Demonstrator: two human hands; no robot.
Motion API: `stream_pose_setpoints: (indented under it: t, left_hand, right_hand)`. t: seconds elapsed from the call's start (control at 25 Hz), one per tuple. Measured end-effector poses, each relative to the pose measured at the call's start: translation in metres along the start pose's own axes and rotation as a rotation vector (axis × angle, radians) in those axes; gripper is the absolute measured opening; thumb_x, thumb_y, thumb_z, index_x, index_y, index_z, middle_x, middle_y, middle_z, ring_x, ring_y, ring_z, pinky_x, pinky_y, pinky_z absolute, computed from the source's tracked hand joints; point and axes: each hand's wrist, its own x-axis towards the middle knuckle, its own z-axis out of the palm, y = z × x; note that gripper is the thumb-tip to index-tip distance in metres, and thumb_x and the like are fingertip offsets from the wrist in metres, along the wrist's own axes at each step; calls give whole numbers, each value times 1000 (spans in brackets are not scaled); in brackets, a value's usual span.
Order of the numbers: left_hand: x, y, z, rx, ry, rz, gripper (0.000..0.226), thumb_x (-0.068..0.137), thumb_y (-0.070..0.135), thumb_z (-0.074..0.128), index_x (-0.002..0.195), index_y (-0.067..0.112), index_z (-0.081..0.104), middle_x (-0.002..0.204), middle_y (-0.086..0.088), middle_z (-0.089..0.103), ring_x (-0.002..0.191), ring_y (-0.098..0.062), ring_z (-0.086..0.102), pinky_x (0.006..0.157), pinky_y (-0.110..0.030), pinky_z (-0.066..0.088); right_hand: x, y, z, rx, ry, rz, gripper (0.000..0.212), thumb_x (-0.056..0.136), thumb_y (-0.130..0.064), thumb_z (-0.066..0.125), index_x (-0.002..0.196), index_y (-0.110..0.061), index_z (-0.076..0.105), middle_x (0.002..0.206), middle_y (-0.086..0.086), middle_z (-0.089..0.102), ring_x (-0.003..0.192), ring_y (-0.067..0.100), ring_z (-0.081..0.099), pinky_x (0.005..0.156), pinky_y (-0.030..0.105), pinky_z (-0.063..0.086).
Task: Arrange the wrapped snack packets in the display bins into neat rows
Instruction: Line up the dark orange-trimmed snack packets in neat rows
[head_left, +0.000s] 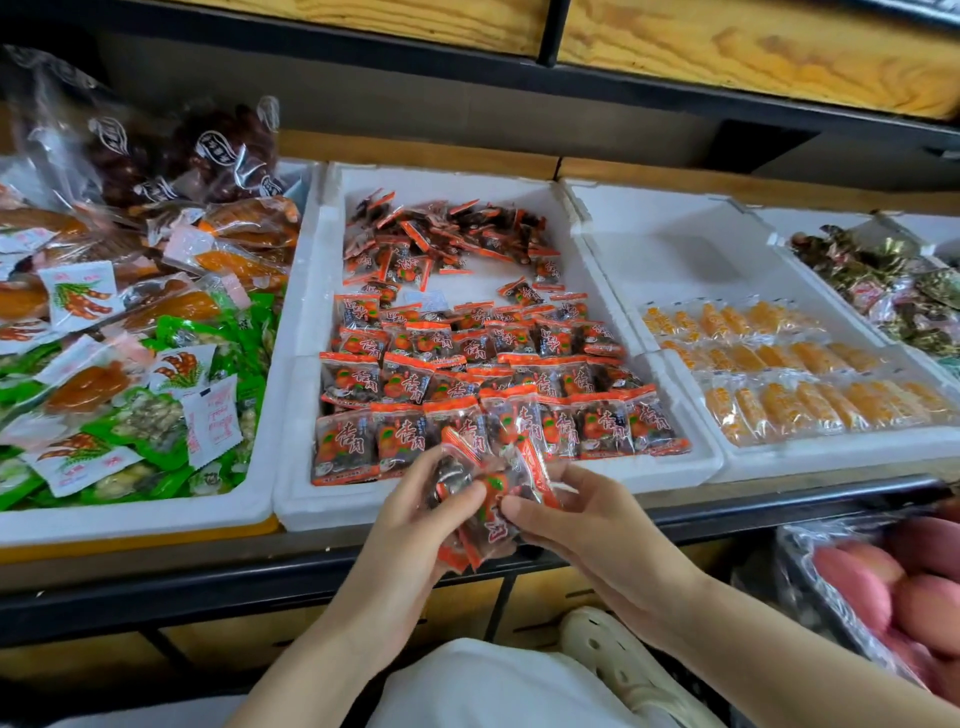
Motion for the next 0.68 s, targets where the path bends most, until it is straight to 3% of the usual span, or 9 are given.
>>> stream_pose_setpoints:
  t: [0.08,0.16,0.24,0.32,0.4,0.56,0.68]
  left_hand:
    - [-6,-6,6,135,-29,15,34,80,26,67,113,34,62,107,3,71,95,-16,70,84,-38,56]
    - [-10,-10,17,277,-28,51,27,90,21,61,110,38,57,104,11,67,87,-1,68,69,-19,54]
    - [-12,-13,25,401,-28,65,28,95,18,55,115,37,50,107,14,60,82,11,63,58,-9,48]
    - [-13,-15,29,428,-48,75,35,96,18,54,127,30,46,113,9,59,83,7,65,60,-10,48]
    - [-11,-14,30,341,-50,74,33,95,14,53,121,32,46,115,5,60,85,-7,70,64,-17,54]
    - [-3,-12,29,293,82,147,21,93,14,56,107,28,51,112,0,63,97,-20,69,84,-38,57]
    - [-3,-8,28,307,129,221,21,88,19,63,104,32,60,109,4,66,104,-19,65,84,-31,57]
  right_hand:
    - [-1,10,-6,280,1,104,36,78,-16,68,108,3,63,100,12,71,86,17,67,76,20,53]
    - [-2,15,-11,336,33,128,34,82,-23,63,105,2,66,96,11,70,82,15,64,74,21,52]
    - [-7,18,-12,213,63,119,27,90,-24,57,105,-3,66,95,9,72,87,18,66,76,26,53]
    - [-13,13,-14,114,63,70,21,93,-16,54,106,-4,64,97,11,72,90,22,69,76,29,56]
    - [-10,-3,-23,-34,102,-46,17,93,-10,52,103,-4,64,95,11,73,87,22,70,76,29,58]
    - [37,-28,-53,-510,384,-263,7,95,-15,52,98,-10,55,94,7,70,84,18,68,78,33,56]
    - [66,-25,-61,-799,357,-188,4,95,-13,51,94,-17,51,80,-6,58,70,6,52,66,16,43]
